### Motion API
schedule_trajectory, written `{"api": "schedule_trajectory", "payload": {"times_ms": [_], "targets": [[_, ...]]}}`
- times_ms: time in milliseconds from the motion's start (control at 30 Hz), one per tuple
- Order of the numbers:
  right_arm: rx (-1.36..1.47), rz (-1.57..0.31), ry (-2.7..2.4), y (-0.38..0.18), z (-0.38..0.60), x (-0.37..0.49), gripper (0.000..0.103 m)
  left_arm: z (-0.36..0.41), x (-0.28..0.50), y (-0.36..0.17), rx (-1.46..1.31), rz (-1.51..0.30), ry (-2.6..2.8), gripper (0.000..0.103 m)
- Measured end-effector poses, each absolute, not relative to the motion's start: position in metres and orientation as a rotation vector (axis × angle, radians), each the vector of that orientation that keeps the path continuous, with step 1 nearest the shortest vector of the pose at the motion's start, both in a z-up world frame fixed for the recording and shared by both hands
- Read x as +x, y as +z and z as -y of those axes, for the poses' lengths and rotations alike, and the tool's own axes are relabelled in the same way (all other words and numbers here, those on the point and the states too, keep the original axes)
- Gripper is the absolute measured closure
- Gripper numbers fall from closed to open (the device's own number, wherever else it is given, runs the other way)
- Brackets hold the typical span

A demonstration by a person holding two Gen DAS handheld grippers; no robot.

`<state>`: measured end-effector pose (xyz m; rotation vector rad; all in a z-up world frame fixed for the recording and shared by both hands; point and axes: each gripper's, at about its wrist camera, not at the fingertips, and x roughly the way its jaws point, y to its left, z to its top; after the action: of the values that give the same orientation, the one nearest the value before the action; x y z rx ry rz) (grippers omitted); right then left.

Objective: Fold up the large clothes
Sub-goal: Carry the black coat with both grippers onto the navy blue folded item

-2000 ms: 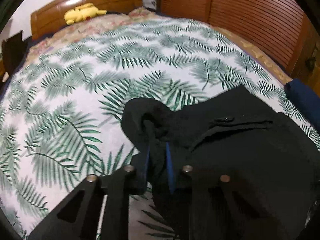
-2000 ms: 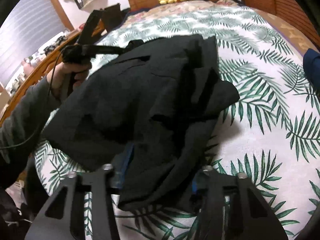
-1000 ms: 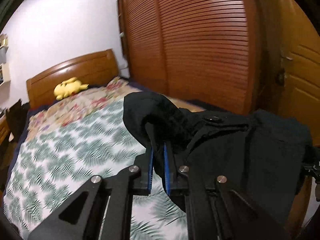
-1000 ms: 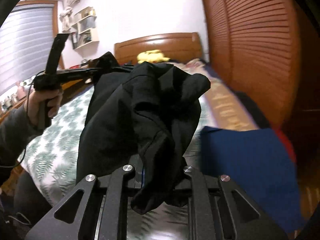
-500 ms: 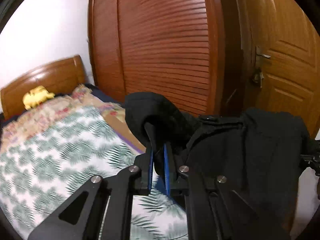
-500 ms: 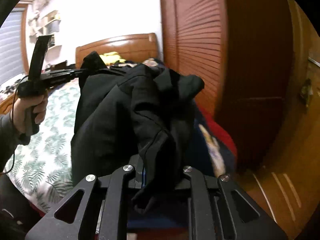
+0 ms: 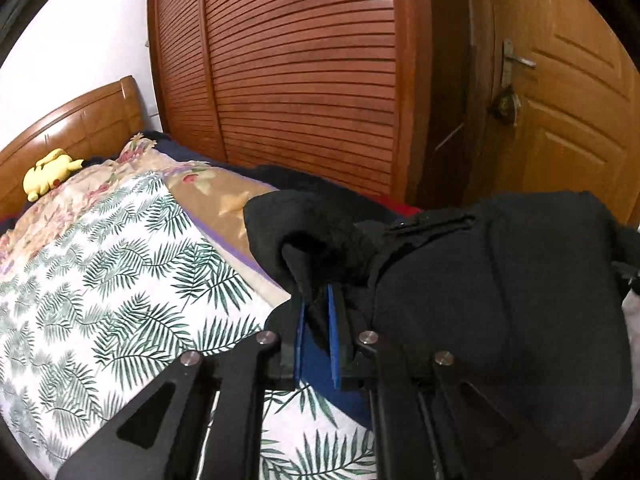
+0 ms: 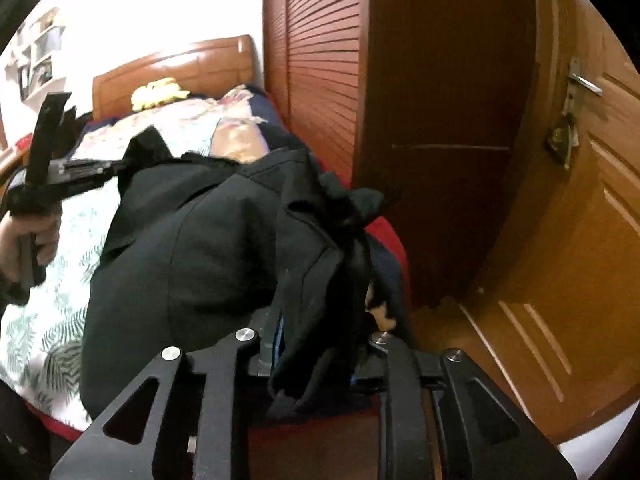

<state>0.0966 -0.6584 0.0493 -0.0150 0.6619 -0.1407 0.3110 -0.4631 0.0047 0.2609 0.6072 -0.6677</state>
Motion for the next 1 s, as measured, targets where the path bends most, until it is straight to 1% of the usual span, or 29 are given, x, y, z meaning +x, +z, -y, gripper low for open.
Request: {"api": "schedule_trajectory", "payload": {"times_ms": [33,67,100,133,167,300,567,667,700,767,833,900,1000], "targets": [[-0.013,-0.655,-0.157,0.051,0.659,0.096,0.062,0.463,0.310,0.005,0.267,-0.611,-0.673,0.094],[-0.027,-0.644,-0.193,0.054,0.660,0.095,0.055,0.465,0.307,0.005,0.271,-0.617,-0.679,0.094],[-0.036,-0.628,-0.213,0.058,0.660,0.093,0.046,0.464,0.305,0.007,0.271,-0.622,-0.689,0.093],[-0.034,-0.609,-0.224,0.063,0.660,0.090,0.042,0.461,0.302,0.008,0.270,-0.621,-0.695,0.092],[-0.028,-0.585,-0.238,0.070,0.662,0.087,0.042,0.462,0.302,0.009,0.271,-0.617,-0.697,0.091],[-0.043,-0.522,-0.205,0.085,0.650,0.084,0.041,0.451,0.287,0.013,0.277,-0.593,-0.732,0.083],[-0.092,-0.565,-0.103,0.068,0.609,0.135,0.042,0.421,0.249,0.011,0.255,-0.592,-0.818,0.069],[-0.099,-0.605,-0.115,0.055,0.613,0.151,0.042,0.413,0.236,0.008,0.249,-0.593,-0.840,0.067],[-0.096,-0.623,-0.124,0.050,0.616,0.155,0.043,0.410,0.232,0.007,0.248,-0.590,-0.846,0.066],[-0.047,-0.695,-0.171,0.029,0.632,0.166,0.044,0.405,0.225,0.004,0.254,-0.585,-0.844,0.065],[0.010,-0.813,-0.200,0.004,0.643,0.176,0.044,0.397,0.221,0.001,0.233,-0.591,-0.848,0.064],[0.047,-0.784,-0.197,-0.003,0.648,0.172,0.044,0.391,0.218,-0.003,0.221,-0.603,-0.851,0.063],[0.042,-0.771,-0.208,0.001,0.644,0.167,0.044,0.385,0.212,-0.006,0.235,-0.594,-0.836,0.061]]}}
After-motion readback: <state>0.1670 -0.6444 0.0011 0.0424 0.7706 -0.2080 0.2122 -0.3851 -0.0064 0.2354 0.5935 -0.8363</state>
